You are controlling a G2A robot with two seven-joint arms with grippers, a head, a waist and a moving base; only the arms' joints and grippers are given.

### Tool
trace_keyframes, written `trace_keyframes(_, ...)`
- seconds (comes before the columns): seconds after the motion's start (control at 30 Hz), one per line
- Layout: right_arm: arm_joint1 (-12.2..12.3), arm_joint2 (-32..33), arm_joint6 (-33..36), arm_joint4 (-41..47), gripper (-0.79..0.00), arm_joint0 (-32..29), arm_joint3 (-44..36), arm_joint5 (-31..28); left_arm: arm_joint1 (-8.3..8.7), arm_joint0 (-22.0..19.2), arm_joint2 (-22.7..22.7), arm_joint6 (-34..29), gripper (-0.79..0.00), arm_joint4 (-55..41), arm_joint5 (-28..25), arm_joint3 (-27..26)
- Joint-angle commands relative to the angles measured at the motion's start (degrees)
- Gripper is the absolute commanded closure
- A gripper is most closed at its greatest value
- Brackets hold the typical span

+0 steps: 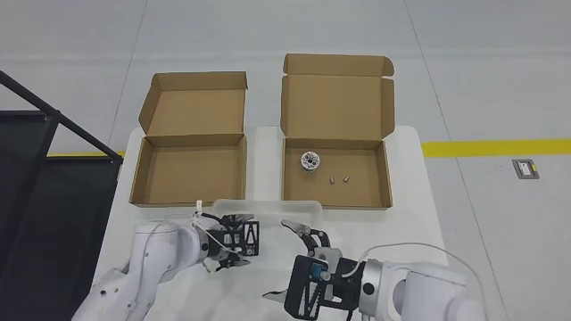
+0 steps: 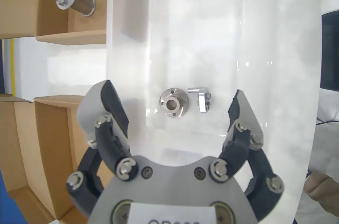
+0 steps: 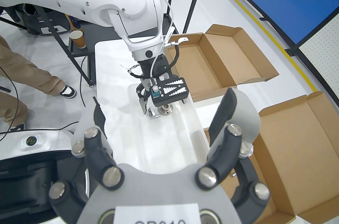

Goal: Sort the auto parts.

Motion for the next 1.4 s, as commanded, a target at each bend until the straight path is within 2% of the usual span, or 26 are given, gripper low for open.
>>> trace_keyframes(0.0, 0.0, 0.0, 0.0, 0.0, -0.785, 0.0, 0.0, 0.0, -0.14, -1.3, 1.6, -1.0, -0.785, 0.0, -0.5, 1.0)
trace_keyframes(0.17, 0.0, 0.0, 0.0, 0.0, -0.785, 0.0, 0.0, 0.0, -0.19, -6.2, 7.2, -3.6, -0.785, -0.9, -0.5, 4.3)
trace_keyframes(0.37, 0.0, 0.0, 0.0, 0.0, -0.785, 0.0, 0.0, 0.0, -0.41, -12.1, 13.2, -9.9, -0.785, -2.6, -0.5, 8.6)
trace_keyframes(0.6, 0.0, 0.0, 0.0, 0.0, -0.785, 0.0, 0.0, 0.0, -0.15, -15.9, 15.6, -13.8, -0.785, -7.1, -0.5, 10.4)
trace_keyframes(0.63, 0.0, 0.0, 0.0, 0.0, -0.785, 0.0, 0.0, 0.0, -0.13, -16.2, 15.9, -14.7, -0.776, -7.3, -0.5, 10.6)
trace_keyframes(0.67, 0.0, 0.0, 0.0, 0.0, -0.785, 0.0, 0.0, 0.0, -0.14, -16.5, 16.1, -15.5, -0.69, -7.4, -0.5, 10.8)
trace_keyframes(0.7, 0.0, 0.0, 0.0, 0.0, -0.785, 0.0, 0.0, 0.0, -0.17, -16.7, 16.3, -16.1, -0.662, -7.6, -0.5, 11.0)
trace_keyframes(0.87, 0.0, 0.0, 0.0, 0.0, -0.785, 0.0, 0.0, 0.0, -0.67, -18.0, 17.3, -18.0, -0.68, -8.9, -0.5, 12.5)
trace_keyframes(1.1, 0.0, 0.0, 0.0, 0.0, -0.785, 0.0, 0.0, 0.0, -1.76, -20.1, 19.2, -18.2, -0.64, -9.7, -0.5, 15.6)
trace_keyframes(1.27, 0.0, 0.0, 0.0, 0.0, -0.785, 0.0, 0.0, 0.0, -2.8, -22.3, 21.3, -18.1, -0.545, -11.8, -0.5, 19.0)
trace_keyframes(1.37, 0.0, 0.0, 0.0, 0.0, -0.785, 0.0, 0.0, 0.0, -3.35, -24.3, 23.4, -19.0, -0.551, -13.6, -0.5, 21.3)
